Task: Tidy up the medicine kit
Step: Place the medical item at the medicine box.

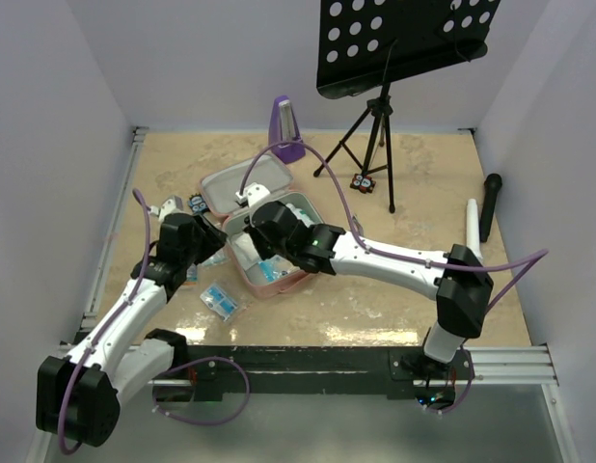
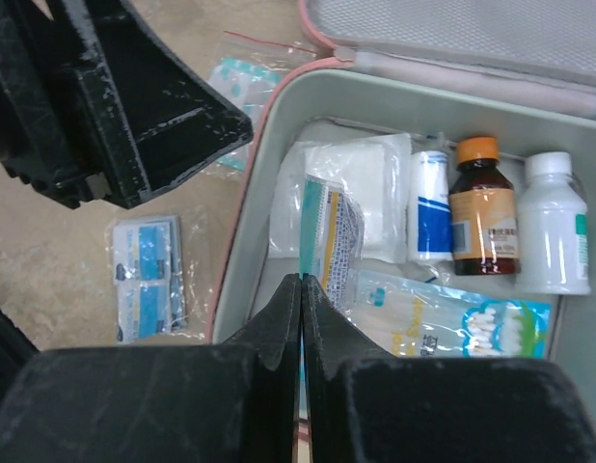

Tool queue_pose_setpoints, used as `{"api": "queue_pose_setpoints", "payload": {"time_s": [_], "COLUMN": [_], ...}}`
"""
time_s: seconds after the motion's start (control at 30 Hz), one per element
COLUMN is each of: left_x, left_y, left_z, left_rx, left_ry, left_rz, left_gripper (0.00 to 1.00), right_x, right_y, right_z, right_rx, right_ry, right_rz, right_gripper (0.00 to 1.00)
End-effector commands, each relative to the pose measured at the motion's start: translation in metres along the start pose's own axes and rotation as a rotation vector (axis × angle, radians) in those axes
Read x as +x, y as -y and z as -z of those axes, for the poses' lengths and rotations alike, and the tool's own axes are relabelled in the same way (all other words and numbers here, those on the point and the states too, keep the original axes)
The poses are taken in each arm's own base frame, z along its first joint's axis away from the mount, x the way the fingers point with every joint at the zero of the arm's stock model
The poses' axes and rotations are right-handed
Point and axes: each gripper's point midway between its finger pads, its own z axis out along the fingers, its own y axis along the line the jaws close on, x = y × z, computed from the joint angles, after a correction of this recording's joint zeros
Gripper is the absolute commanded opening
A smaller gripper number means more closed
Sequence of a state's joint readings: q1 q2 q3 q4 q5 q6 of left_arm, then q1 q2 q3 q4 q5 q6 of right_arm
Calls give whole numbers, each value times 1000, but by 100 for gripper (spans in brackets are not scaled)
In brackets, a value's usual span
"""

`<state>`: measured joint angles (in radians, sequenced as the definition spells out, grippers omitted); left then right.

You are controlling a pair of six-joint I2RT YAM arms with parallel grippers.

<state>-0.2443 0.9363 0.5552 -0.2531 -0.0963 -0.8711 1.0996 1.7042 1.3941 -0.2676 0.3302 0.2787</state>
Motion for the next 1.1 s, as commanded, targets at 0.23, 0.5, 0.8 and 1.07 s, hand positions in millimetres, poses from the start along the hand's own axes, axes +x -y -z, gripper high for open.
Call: {"api": "queue_pose_setpoints", "payload": {"time_s": [0.23,0.5,0.8,1.07], "left_x": [-14,-13,-18,-16], "left_y": [5,4,-1,-2], "left_z": [5,3,10,11], "left_rx": [10,7,-22,-16], "left_ry": [45,35,57,54], "left_rz": [-10,-24,-49,-50], "left_gripper": [58,58,58,58], "right_x": [10,4,0,2], "right_y": [-21,3,22,12], "right_z": [-8,-33,-62,-75], "right_rx": [-173,-119,24,-14], "right_ry": [-12,7,-13,-29], "right_rz": [25,-42,-57,-39], "right_gripper": [0,0,0,0]}}
